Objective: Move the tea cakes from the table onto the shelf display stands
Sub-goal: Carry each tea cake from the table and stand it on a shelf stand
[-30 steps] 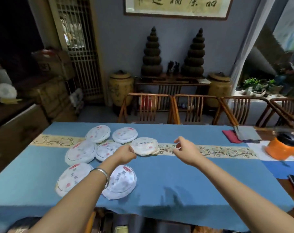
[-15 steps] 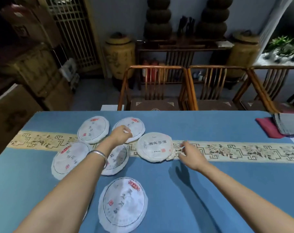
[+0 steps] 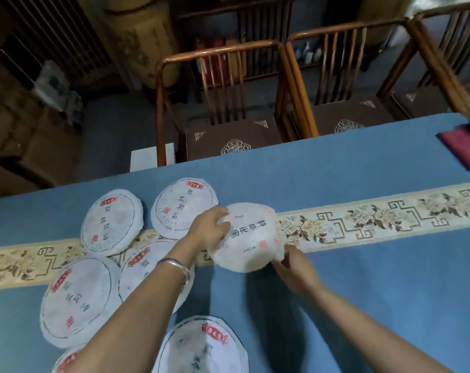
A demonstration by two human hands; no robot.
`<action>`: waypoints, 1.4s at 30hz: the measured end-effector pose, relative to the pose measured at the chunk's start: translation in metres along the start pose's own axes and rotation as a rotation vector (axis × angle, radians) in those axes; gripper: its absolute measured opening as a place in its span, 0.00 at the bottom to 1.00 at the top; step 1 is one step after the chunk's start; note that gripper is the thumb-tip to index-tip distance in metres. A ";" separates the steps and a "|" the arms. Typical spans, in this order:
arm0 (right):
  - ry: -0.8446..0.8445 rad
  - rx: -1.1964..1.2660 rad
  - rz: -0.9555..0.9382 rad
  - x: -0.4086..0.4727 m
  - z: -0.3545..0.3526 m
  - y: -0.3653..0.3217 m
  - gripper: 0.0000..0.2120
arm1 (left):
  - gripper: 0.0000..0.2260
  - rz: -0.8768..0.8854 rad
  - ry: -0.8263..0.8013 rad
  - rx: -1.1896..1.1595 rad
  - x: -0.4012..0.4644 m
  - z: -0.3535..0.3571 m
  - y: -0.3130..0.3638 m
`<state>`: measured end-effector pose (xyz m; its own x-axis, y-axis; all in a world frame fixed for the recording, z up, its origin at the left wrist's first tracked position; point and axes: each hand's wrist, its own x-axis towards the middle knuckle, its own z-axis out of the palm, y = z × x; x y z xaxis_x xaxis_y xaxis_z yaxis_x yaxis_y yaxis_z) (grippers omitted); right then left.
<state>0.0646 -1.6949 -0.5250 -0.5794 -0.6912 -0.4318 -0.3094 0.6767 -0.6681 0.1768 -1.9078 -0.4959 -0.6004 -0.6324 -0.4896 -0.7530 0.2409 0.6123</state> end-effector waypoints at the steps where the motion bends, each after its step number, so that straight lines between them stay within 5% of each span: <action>1: 0.013 0.055 0.031 0.004 0.004 0.001 0.06 | 0.22 -0.002 -0.023 0.050 0.010 0.003 -0.001; 8: 0.091 0.369 0.167 0.012 0.031 0.001 0.15 | 0.39 -0.077 -0.101 0.410 0.051 0.032 0.003; 14: 0.158 0.997 0.284 0.017 0.045 -0.016 0.17 | 0.44 -0.215 -0.107 0.385 0.056 0.034 0.012; 17: 0.171 1.122 0.284 0.014 0.046 -0.009 0.21 | 0.44 -0.204 -0.136 0.434 0.049 0.036 0.008; 33: 0.141 1.114 0.259 0.007 0.049 0.008 0.21 | 0.42 -0.227 -0.036 -0.202 -0.005 0.049 -0.032; 38: 0.108 1.075 0.199 -0.003 0.033 0.006 0.14 | 0.41 -0.159 0.024 -0.330 -0.033 0.046 -0.026; 42: 0.062 1.012 0.090 -0.013 0.012 -0.007 0.15 | 0.32 -0.075 0.066 -0.565 -0.063 0.038 -0.013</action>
<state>0.0836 -1.6934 -0.5217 -0.6158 -0.6146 -0.4930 0.5037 0.1740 -0.8462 0.2148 -1.8432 -0.4966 -0.5187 -0.6817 -0.5160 -0.5213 -0.2262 0.8229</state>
